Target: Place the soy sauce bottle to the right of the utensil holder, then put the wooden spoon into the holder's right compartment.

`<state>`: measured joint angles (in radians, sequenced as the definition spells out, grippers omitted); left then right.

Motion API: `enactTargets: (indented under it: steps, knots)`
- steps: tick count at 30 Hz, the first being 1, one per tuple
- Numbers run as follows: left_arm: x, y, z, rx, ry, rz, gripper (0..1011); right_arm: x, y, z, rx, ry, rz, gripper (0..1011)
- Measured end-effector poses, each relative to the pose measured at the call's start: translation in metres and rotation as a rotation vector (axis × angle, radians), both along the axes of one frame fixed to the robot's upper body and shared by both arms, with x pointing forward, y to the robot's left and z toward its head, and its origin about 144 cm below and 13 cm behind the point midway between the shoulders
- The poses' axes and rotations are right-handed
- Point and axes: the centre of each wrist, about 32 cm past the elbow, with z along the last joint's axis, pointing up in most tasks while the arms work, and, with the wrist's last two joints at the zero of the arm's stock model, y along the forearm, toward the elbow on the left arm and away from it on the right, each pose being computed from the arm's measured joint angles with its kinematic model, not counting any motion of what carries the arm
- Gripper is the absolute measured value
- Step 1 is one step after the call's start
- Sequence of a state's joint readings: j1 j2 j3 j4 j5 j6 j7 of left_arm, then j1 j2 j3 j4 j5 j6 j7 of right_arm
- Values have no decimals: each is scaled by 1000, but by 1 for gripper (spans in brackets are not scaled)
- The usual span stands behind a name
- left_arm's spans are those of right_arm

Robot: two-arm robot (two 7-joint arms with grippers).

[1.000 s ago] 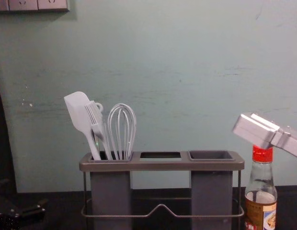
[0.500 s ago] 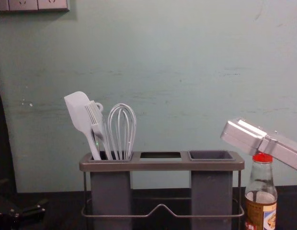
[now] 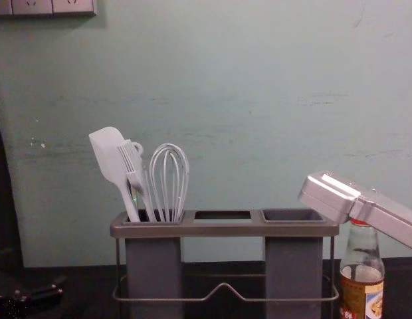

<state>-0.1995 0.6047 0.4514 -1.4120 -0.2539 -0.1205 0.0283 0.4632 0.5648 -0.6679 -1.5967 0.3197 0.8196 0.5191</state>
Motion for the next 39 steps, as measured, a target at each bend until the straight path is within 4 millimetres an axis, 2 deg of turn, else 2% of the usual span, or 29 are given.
enactTargets:
  steps: [37,39]
  knots:
    - [0,0,0,0,0,0,1012,0,1,-2,-4,2,-7,1003]
    - [0,0,0,0,0,0,1011,0,1,-1,-4,2,-6,969]
